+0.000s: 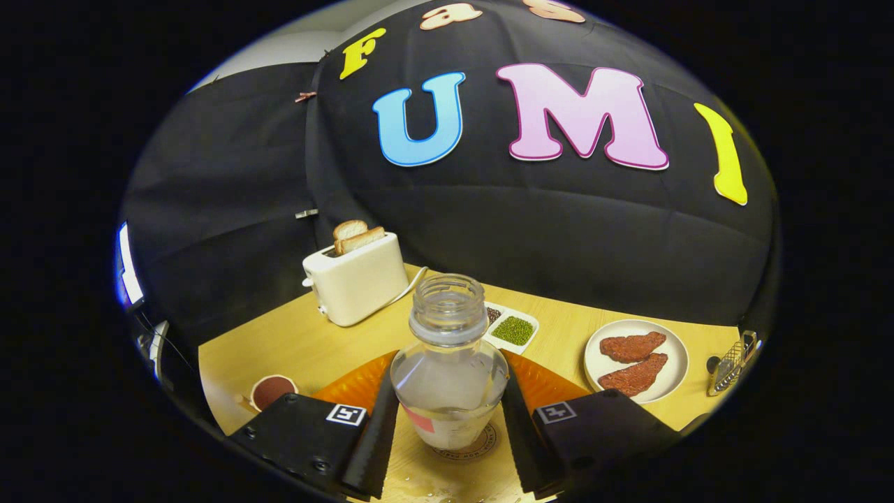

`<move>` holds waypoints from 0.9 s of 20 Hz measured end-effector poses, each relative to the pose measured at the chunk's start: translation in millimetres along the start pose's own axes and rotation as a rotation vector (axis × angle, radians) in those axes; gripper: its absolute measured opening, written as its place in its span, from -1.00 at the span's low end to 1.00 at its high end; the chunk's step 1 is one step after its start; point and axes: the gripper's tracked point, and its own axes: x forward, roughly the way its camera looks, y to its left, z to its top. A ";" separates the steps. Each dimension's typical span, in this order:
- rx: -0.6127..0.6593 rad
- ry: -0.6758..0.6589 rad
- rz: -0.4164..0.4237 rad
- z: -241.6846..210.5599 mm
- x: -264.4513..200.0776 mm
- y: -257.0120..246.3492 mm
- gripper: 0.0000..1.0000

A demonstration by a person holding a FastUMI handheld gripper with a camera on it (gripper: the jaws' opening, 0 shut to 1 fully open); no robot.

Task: Take the bottle from table, then pour the juice into the cup, finally place the bottle on the coaster

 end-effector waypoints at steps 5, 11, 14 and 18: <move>-0.031 0.042 -0.016 -26.7 24.5 -10.7 0.48; 0.011 0.024 -0.023 -25.8 23.7 -14.6 0.51; 0.005 0.042 -0.025 -29.4 19.8 -14.5 0.54; -0.005 0.053 -0.003 -28.4 13.7 -5.3 0.60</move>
